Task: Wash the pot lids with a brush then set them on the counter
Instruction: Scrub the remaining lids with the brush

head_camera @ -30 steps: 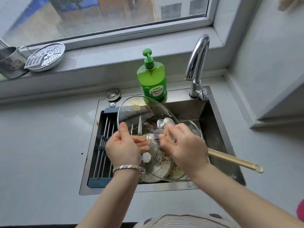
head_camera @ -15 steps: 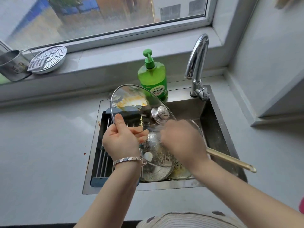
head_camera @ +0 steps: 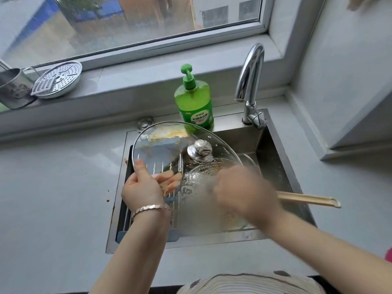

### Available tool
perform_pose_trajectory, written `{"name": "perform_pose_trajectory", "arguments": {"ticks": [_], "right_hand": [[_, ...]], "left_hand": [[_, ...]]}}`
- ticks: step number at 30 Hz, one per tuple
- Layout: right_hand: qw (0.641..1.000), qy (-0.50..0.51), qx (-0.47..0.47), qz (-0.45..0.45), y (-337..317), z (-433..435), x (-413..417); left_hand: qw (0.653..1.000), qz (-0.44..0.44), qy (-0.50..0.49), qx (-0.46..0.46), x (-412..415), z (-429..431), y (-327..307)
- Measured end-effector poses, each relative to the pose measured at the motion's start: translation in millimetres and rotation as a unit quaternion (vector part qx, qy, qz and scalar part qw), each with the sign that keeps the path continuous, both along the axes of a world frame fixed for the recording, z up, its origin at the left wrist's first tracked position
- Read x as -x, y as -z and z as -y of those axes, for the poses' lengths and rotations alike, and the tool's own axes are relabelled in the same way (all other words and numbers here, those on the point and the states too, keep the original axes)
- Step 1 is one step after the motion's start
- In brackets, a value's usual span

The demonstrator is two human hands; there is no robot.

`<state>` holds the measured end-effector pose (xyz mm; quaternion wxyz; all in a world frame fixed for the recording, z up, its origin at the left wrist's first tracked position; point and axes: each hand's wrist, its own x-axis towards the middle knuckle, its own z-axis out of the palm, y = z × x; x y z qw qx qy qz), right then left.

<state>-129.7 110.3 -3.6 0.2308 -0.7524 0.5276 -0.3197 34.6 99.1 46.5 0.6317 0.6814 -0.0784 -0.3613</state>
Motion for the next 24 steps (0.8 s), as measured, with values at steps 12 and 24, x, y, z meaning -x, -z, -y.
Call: {"name": "perform_pose_trajectory", "arguments": {"ticks": [12, 24], "right_hand": [[0.996, 0.054, -0.069, -0.020, 7, 7, -1], [0.979, -0.153, -0.090, -0.098, -10, -6, -30]], "left_hand": [[0.993, 0.088, 0.075, 0.016, 14, -3, -1], [0.985, 0.132, 0.110, -0.036, 4, 1, 12]]}}
